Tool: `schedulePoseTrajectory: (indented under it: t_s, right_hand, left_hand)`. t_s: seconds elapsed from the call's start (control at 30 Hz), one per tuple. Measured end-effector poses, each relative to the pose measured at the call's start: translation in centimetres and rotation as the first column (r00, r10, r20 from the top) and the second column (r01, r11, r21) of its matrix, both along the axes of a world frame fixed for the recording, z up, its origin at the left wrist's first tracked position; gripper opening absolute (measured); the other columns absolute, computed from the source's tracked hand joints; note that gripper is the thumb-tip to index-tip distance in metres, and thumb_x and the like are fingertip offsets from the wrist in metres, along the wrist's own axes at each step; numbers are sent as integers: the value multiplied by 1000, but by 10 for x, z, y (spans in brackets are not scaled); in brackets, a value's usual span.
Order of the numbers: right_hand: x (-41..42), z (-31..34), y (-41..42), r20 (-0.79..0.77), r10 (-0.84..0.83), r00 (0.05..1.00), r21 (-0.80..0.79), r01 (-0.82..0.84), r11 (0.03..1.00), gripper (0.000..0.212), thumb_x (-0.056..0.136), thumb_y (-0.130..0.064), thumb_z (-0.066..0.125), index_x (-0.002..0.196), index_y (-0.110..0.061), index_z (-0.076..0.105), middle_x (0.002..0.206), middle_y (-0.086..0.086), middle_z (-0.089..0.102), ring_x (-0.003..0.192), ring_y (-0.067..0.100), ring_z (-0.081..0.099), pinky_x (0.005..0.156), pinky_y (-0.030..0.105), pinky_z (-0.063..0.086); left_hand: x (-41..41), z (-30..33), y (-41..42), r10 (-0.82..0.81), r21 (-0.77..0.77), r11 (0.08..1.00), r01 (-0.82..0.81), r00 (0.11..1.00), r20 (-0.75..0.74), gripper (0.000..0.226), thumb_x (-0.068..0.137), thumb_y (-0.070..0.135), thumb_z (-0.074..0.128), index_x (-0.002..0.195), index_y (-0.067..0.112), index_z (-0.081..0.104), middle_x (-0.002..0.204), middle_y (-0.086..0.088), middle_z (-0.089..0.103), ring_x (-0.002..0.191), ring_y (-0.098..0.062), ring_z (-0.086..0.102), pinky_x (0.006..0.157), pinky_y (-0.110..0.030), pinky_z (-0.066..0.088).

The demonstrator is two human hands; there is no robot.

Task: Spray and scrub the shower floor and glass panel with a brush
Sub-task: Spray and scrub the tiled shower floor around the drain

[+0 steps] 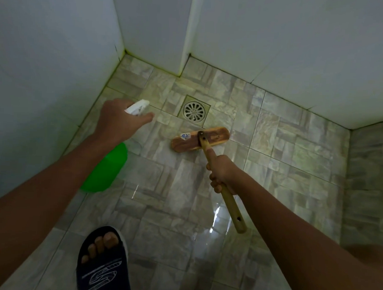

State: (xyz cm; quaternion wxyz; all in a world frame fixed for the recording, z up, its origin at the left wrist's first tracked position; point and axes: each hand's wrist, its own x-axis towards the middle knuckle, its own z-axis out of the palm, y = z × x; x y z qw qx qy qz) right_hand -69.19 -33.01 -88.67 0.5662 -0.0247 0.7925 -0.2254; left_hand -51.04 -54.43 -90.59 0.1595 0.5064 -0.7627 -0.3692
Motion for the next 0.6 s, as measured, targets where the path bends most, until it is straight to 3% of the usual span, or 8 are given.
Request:
schedulePoseTrajectory:
  t_s: [0.1, 0.2, 0.27, 0.37, 0.47, 0.53, 0.6]
  right_hand:
    - [-1, -1, -1, -4, -2, 1000, -1, 2, 1000, 41, 103, -44, 35, 91, -7, 48, 58, 7, 39, 40, 15, 35, 41, 19, 32]
    - [0, -2, -2, -20, 3, 1000, -13, -3, 1000, 46, 102, -48, 34, 90, -6, 49, 59, 8, 40, 39, 15, 36, 41, 19, 32]
    - [0, -5, -3, -33, 7, 999, -18, -8, 1000, 46, 103, -44, 34, 94, -4, 51, 59, 9, 42, 38, 16, 37, 40, 19, 33]
    - [0, -7, -2, -44, 15, 999, -24, -16, 1000, 43, 104, -37, 33, 99, 0, 54, 59, 10, 43, 39, 17, 39, 41, 20, 34]
    - [0, -8, -2, -44, 28, 999, -21, -29, 999, 39, 105, -25, 32, 104, 6, 55, 59, 11, 44, 38, 18, 40, 41, 21, 34]
    - [0, -7, -3, -44, 30, 999, -18, -31, 999, 38, 105, -26, 32, 101, 4, 55, 59, 11, 45, 39, 18, 41, 40, 22, 35]
    - [-1, -6, -4, -45, 29, 999, -24, -30, 999, 39, 105, -33, 34, 96, 1, 53, 58, 10, 44, 39, 18, 41, 40, 22, 34]
  left_hand:
    - [7, 2, -10, 38, 48, 998, -37, 999, -19, 54, 65, 67, 78, 79, 17, 63, 74, -6, 60, 69, -16, 53, 66, -34, 44]
    - [16, 9, -14, 209, -25, 977, -210, 977, -27, 51, 74, 55, 78, 72, 5, 71, 67, -6, 61, 65, -16, 55, 62, -37, 49]
    - [19, 14, -14, 293, -53, 955, -292, 956, -1, 44, 79, 48, 79, 71, 7, 69, 68, -6, 61, 66, -19, 59, 62, -35, 46]
    - [21, 16, -15, 284, -65, 958, -280, 957, 64, 44, 80, 52, 77, 72, 10, 69, 74, -12, 69, 73, -28, 68, 69, -40, 52]
    - [22, 16, -17, 242, -60, 969, -238, 966, 86, 48, 82, 52, 77, 65, 13, 56, 70, -9, 61, 77, -35, 70, 66, -37, 45]
    - [23, 17, -18, 282, -38, 959, -280, 956, 84, 48, 81, 52, 79, 68, 9, 62, 70, -8, 62, 79, -34, 72, 64, -33, 41]
    - [23, 18, -18, 318, -19, 948, -318, 944, 81, 52, 79, 56, 77, 76, 4, 71, 75, -11, 69, 81, -33, 73, 64, -36, 47]
